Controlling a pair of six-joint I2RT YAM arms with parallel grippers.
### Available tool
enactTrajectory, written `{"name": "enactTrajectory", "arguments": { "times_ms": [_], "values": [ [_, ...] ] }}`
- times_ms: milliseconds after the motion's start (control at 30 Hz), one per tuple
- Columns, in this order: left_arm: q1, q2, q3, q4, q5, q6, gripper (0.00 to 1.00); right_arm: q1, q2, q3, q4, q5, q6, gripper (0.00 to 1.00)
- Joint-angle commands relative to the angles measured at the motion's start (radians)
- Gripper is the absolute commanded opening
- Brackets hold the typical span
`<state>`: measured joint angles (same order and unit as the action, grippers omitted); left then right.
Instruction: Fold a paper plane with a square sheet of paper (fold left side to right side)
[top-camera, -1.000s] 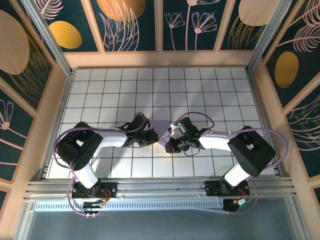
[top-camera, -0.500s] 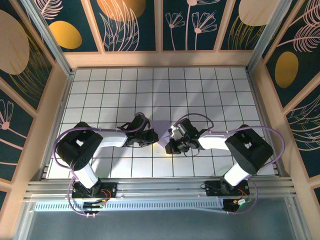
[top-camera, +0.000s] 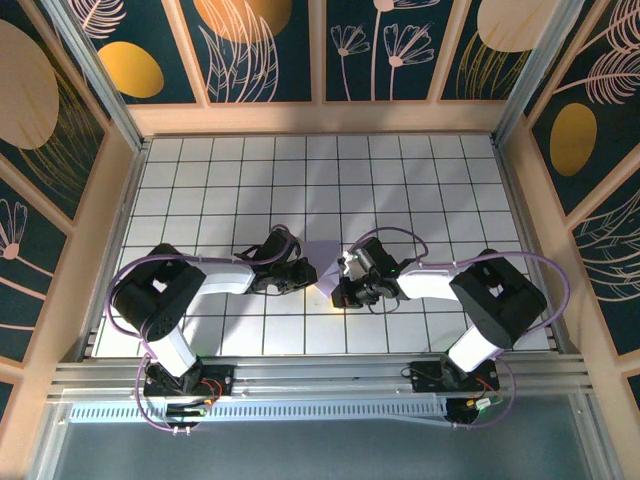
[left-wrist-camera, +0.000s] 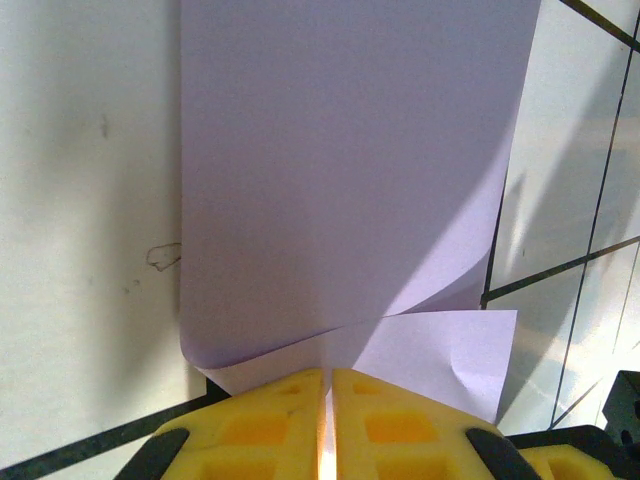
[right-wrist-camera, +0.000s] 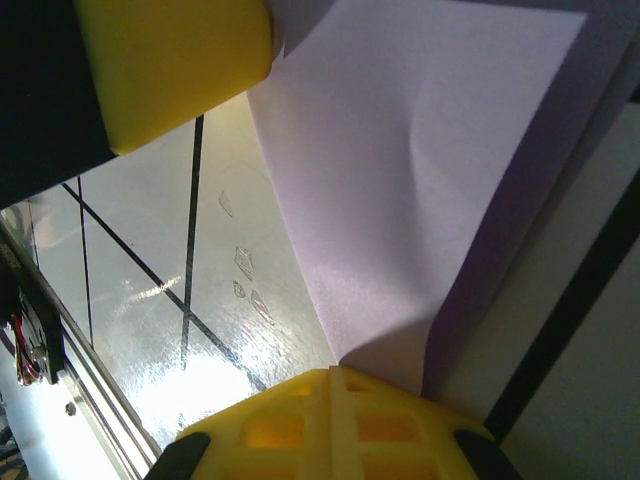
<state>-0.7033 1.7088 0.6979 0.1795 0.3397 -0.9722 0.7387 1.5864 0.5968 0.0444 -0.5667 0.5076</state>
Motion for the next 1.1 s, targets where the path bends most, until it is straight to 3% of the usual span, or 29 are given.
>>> {"name": "enactTrajectory", "arguments": {
  "times_ms": [0, 300, 633, 833, 1067],
  "values": [
    [-0.001, 0.032, -0.002, -0.075, -0.048, 0.002, 0.12, -0.007, 0.013, -0.021, -0.031, 0.022, 0.000, 0.00],
    [-0.001, 0.011, 0.028, -0.061, -0.035, 0.008, 0.15, -0.005, 0.043, -0.018, -0.042, -0.008, -0.006, 0.00],
    [-0.001, -0.163, 0.037, -0.098, -0.063, 0.054, 0.17, -0.013, 0.066, -0.010, -0.109, 0.039, 0.008, 0.00],
    [-0.042, -0.217, -0.070, 0.051, 0.021, 0.004, 0.15, -0.023, 0.074, -0.005, -0.122, 0.066, 0.009, 0.00],
    [-0.108, -0.126, -0.071, 0.178, 0.045, -0.057, 0.14, -0.022, 0.084, 0.000, -0.132, 0.084, 0.023, 0.00]
  ]
}}
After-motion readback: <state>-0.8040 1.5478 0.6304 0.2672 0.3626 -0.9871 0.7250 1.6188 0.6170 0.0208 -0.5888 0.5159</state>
